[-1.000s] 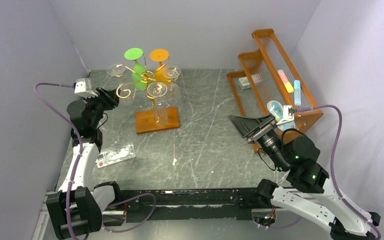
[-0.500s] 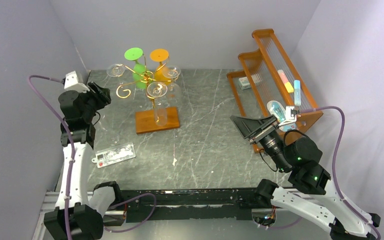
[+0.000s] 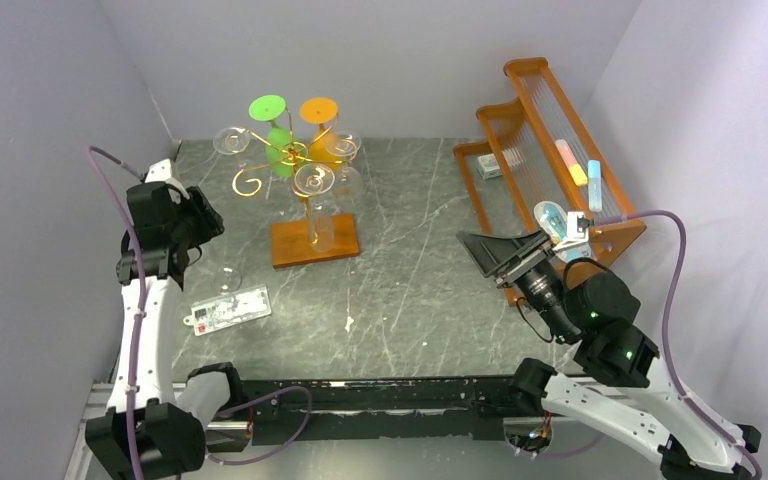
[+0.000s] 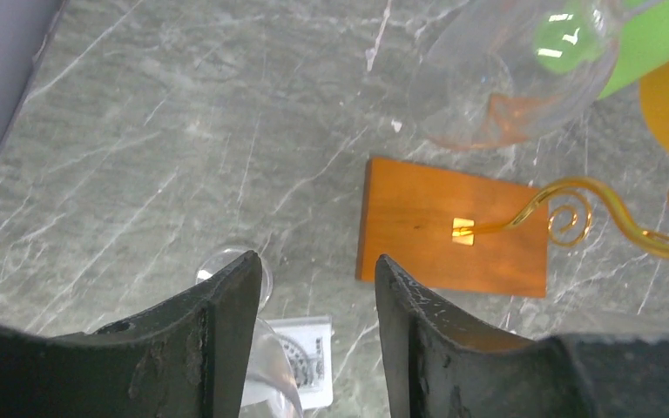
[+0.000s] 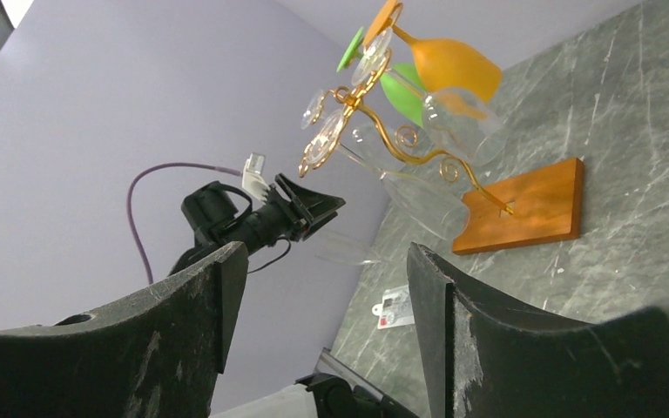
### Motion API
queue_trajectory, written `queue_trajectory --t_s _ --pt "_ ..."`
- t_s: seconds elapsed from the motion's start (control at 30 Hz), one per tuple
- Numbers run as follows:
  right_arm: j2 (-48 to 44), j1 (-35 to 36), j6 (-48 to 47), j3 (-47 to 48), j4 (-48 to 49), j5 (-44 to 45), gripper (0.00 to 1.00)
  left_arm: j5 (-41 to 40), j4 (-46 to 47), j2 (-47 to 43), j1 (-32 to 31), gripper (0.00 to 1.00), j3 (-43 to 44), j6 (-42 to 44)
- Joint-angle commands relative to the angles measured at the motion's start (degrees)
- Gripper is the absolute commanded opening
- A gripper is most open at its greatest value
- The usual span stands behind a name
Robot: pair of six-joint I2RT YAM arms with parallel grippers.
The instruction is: Place the wine glass upside down on the wine glass rack
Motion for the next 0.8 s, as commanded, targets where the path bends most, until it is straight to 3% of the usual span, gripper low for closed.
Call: queue_trajectory --t_s 0.0,0.23,0.5,0.77 --pt "1.46 0.12 -0.31 0.98 -1.64 0.01 0.71 -0.63 -5.70 -1.48 0.27 0.53 0.62 1.55" --pt "1.77 0.15 0.01 0.10 -0.87 -0.49 0.71 -1.82 -5.45 -1.07 0.27 0.60 1.76 3.34" --pt "1.60 0.17 0.37 -0.10 -0.84 -0.54 0.71 -4.18 -8.50 2.10 0.29 0.57 3.86 3.36" --pt "2.59 0.14 1.24 -1.12 -2.03 -0.98 0.71 -11.76 -10.37 -1.00 0.31 0.60 -0.42 -1.24"
